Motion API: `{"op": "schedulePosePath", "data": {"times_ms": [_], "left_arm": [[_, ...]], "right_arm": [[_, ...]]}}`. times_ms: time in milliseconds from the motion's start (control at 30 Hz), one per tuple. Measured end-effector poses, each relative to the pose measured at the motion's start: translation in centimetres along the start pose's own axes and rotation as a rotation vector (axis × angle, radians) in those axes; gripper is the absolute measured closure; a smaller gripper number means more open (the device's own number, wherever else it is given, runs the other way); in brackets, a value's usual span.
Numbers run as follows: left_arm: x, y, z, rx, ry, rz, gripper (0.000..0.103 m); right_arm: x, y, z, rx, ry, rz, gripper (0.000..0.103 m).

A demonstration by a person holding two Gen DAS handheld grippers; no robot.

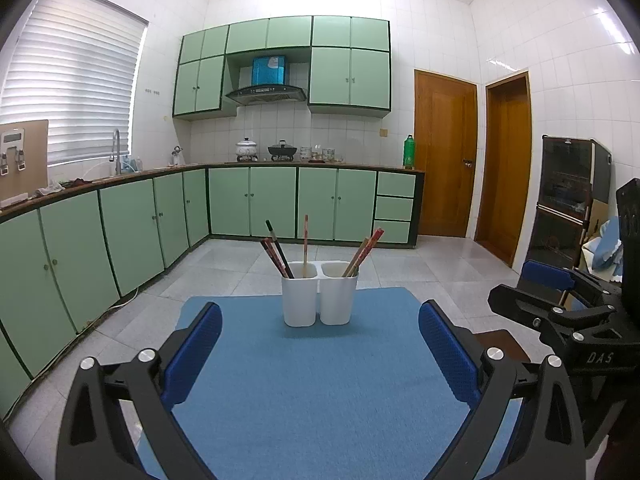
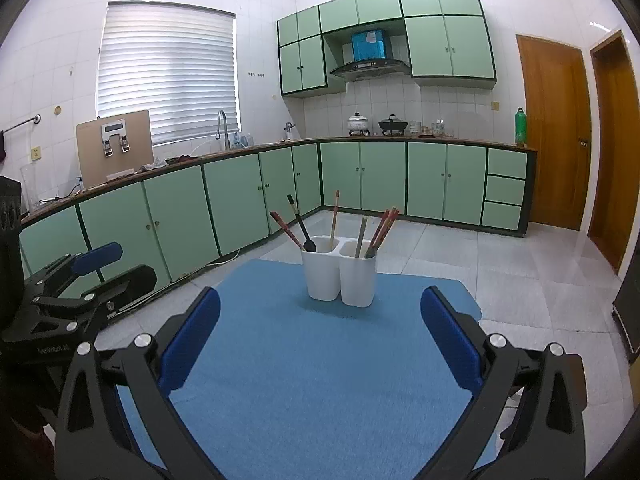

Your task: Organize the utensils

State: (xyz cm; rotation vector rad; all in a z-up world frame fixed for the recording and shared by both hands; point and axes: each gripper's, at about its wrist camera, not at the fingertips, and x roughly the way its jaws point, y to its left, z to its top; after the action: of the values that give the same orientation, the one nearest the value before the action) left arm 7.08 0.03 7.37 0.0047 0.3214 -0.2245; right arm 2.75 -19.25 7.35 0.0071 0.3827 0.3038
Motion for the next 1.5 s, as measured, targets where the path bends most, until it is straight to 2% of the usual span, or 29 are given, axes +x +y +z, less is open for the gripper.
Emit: {"op": "schedulePosePath", "data": {"times_ms": [1500], "left_arm": [[-0.74,0.37,0.06,-0.004,-0.007,0.006,0.006]], "right_arm": [[-0.22,0.28,0.11,-0.003,-0.001,0.005,0.006]]}}
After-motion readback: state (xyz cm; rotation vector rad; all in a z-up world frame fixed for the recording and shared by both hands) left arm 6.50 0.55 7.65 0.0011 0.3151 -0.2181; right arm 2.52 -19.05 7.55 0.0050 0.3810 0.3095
